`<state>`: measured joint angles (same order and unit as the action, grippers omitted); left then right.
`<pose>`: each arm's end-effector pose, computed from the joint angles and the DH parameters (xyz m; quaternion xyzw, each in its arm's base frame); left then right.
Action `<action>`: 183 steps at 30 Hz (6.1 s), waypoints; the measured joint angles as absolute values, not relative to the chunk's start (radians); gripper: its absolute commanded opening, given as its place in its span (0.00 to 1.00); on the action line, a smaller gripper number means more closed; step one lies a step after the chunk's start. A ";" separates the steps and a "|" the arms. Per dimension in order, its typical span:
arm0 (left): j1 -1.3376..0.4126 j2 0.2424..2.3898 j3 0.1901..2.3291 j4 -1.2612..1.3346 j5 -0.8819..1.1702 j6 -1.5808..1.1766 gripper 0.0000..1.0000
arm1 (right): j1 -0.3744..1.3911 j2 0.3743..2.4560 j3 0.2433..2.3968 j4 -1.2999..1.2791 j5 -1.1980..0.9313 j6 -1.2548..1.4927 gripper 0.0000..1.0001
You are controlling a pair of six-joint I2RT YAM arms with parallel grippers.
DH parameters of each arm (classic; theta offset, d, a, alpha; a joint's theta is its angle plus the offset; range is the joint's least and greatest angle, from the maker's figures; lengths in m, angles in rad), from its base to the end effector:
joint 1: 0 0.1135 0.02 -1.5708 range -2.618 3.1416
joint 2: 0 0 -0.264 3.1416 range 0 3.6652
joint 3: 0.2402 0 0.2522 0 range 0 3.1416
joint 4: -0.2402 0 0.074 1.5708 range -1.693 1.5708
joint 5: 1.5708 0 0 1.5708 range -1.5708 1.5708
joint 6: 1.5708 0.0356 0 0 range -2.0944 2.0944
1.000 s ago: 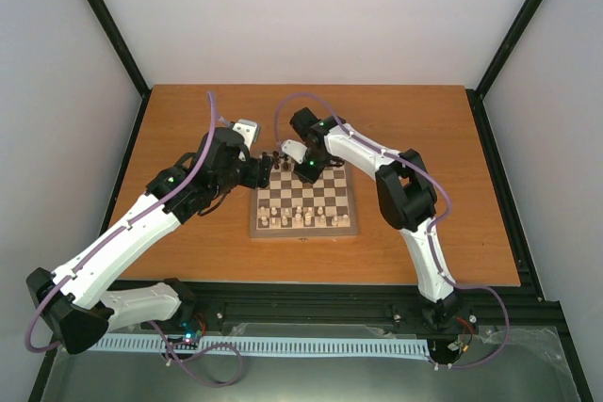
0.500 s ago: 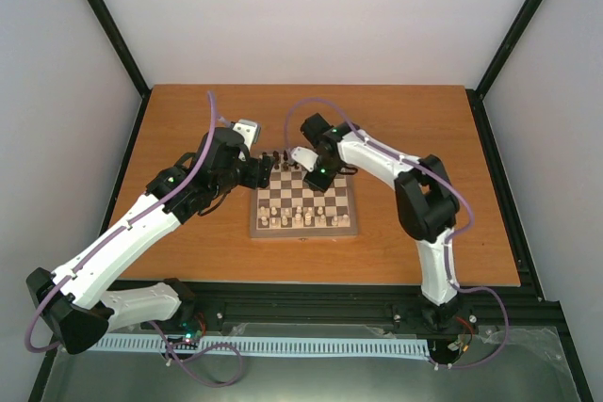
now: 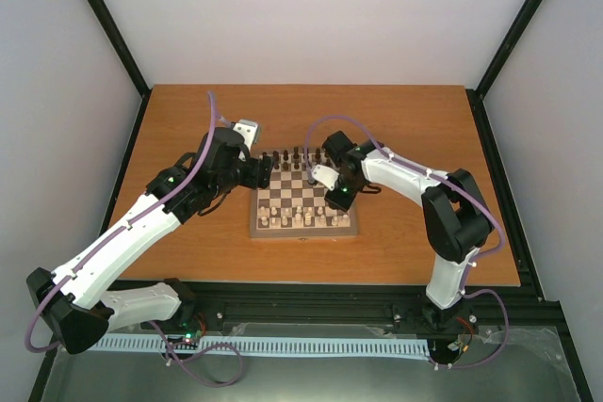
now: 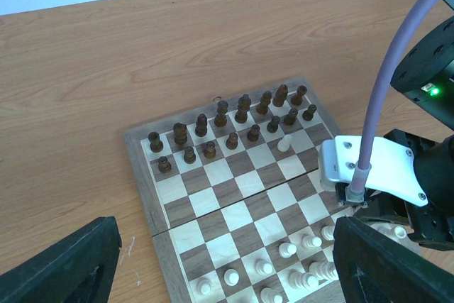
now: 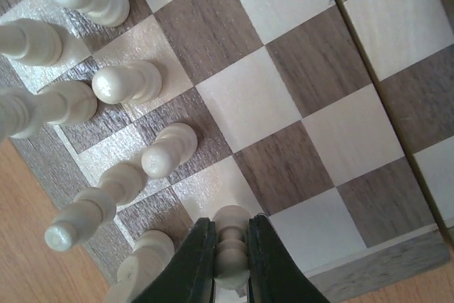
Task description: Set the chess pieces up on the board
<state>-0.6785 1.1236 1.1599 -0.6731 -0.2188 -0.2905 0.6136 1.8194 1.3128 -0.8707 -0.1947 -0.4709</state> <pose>0.1885 -0.1420 0.3557 0.1229 0.8804 -0.1222 0.4414 0.2815 0.2067 0.1961 -0.5193 0.8437 0.1033 0.0890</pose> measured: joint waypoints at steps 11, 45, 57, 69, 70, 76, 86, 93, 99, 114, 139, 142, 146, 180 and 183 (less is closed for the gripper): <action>-0.678 1.125 1.160 -0.673 -0.219 -0.290 0.84 | 0.614 1.821 1.299 -0.855 -0.234 -0.493 0.10; -0.678 1.130 1.160 -0.673 -0.217 -0.283 0.84 | 0.614 1.852 1.293 -0.857 -0.244 -0.515 0.21; -0.678 1.130 1.160 -0.673 -0.215 -0.283 0.84 | 0.603 1.850 1.351 -0.924 -0.243 -0.519 0.29; -0.678 1.130 1.160 -0.673 -0.212 -0.283 0.84 | 0.565 1.921 1.613 -0.922 -0.192 -0.477 0.30; -0.678 1.130 1.160 -0.673 -0.212 -0.283 0.84 | 0.565 1.948 1.638 -0.923 -0.189 -0.470 0.30; -0.678 1.130 1.160 -0.673 -0.212 -0.283 0.85 | 0.565 2.078 1.726 -0.925 -0.176 -0.451 0.29; -0.678 1.130 1.160 -0.673 -0.211 -0.283 0.85 | 0.565 2.132 1.772 -0.931 -0.167 -0.440 0.29; -0.678 1.130 1.160 -0.673 -0.204 -0.283 0.84 | 0.565 2.154 1.798 -0.930 -0.167 -0.436 0.26; -0.677 1.130 1.160 -0.673 -0.199 -0.283 0.84 | 0.565 2.180 1.800 -0.936 -0.169 -0.437 0.20; -0.675 1.130 1.160 -0.673 -0.197 -0.283 0.84 | 0.565 2.181 1.800 -0.950 -0.191 -0.437 0.13; -0.675 1.130 1.160 -0.673 -0.196 -0.283 0.85 | 0.558 1.731 1.311 -0.884 -0.198 -0.455 0.09; -0.675 1.130 1.160 -0.673 -0.196 -0.283 0.85 | 0.557 1.707 1.251 -0.877 -0.198 -0.463 0.09; -0.675 1.130 1.160 -0.673 -0.196 -0.283 0.85 | 0.556 1.694 1.229 -0.874 -0.199 -0.471 0.09; -0.674 1.131 1.160 -0.673 -0.196 -0.282 0.85 | 0.556 1.755 1.195 -0.835 -0.224 -0.507 0.16; -0.674 1.131 1.160 -0.673 -0.196 -0.282 0.85 | 0.556 1.755 1.195 -0.832 -0.224 -0.506 0.24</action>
